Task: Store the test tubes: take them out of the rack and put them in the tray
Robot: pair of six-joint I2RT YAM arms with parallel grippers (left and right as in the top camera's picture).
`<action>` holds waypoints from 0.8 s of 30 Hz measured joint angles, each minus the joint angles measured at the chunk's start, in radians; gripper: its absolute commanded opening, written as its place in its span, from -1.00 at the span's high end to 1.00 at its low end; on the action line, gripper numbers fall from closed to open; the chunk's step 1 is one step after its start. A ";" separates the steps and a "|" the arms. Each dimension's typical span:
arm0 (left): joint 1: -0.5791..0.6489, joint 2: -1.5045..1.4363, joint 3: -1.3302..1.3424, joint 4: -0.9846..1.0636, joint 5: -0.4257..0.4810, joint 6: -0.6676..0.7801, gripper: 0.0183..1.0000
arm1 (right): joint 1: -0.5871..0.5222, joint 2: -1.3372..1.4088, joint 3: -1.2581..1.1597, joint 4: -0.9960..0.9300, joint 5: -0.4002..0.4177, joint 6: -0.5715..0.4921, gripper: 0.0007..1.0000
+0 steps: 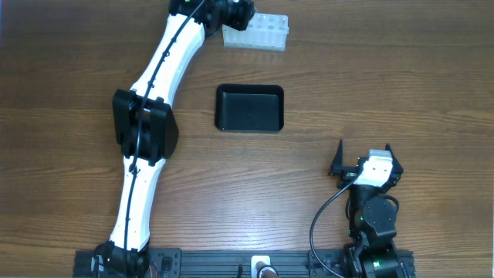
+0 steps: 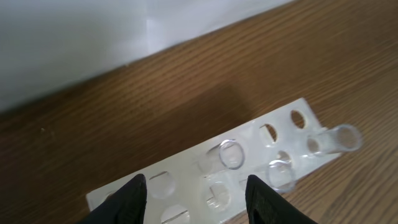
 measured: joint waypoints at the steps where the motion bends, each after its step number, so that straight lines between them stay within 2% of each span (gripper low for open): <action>1: 0.000 0.006 0.000 0.002 0.000 0.000 0.00 | 0.000 0.000 0.000 0.000 0.000 -0.001 -0.98; 24: -0.024 0.021 0.000 0.055 -0.015 0.008 -0.05 | 0.000 0.000 0.000 0.000 0.000 0.000 -0.98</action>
